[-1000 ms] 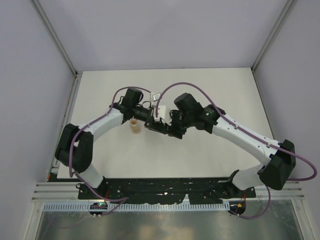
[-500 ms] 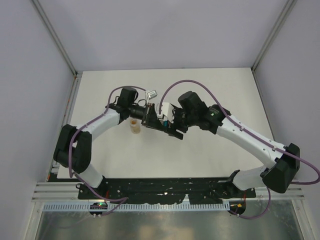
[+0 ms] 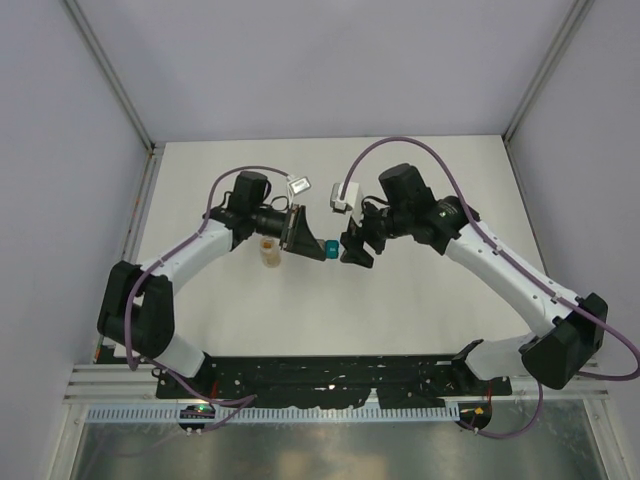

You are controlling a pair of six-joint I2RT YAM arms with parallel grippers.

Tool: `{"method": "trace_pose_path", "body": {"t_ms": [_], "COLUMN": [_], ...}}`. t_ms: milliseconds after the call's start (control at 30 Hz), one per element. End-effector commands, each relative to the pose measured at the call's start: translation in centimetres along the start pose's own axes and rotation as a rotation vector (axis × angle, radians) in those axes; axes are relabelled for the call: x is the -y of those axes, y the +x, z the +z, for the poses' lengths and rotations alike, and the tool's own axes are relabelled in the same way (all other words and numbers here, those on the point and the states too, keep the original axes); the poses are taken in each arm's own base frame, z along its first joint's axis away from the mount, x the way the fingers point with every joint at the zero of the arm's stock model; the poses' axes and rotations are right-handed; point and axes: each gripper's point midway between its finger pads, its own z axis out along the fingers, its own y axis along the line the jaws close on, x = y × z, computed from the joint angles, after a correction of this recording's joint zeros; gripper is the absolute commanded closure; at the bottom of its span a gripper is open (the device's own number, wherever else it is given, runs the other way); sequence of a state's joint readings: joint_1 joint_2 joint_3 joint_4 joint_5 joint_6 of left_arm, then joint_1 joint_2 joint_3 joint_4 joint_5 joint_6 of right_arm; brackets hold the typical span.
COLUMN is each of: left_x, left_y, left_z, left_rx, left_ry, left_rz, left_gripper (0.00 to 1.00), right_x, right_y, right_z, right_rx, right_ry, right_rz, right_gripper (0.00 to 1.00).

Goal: Sort the pills into containers

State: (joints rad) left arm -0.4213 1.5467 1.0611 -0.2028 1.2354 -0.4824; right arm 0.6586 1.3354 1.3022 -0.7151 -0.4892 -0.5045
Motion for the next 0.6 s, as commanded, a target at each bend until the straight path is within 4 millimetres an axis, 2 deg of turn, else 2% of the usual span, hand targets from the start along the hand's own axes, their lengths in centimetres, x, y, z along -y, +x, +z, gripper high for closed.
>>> {"method": "trace_pose_path", "body": {"t_ms": [0,400,567], "left_x": [1.8,2.6,2.9], "left_y": [0.2,0.8,0.9], "left_z": [-0.5,0.3,0.3], "left_rx": [0.004,-0.027,-0.032], "left_ry": [0.025,0.039,0.047], "left_rz": [0.089,0.121,0.125], "left_gripper": [1.0,1.0,1.0], "right_x": [-1.0,-1.9,-2.1], "right_y": [-3.1,-3.2,-2.6], "right_z": [-0.4,0.9,1.5], "right_rx": [0.096,0.099,0.081], "right_ry": [-0.095,-0.222,-0.254], "right_rz": [0.013,0.066,0.074], "right_gripper": [0.25,0.25,0.33]}}
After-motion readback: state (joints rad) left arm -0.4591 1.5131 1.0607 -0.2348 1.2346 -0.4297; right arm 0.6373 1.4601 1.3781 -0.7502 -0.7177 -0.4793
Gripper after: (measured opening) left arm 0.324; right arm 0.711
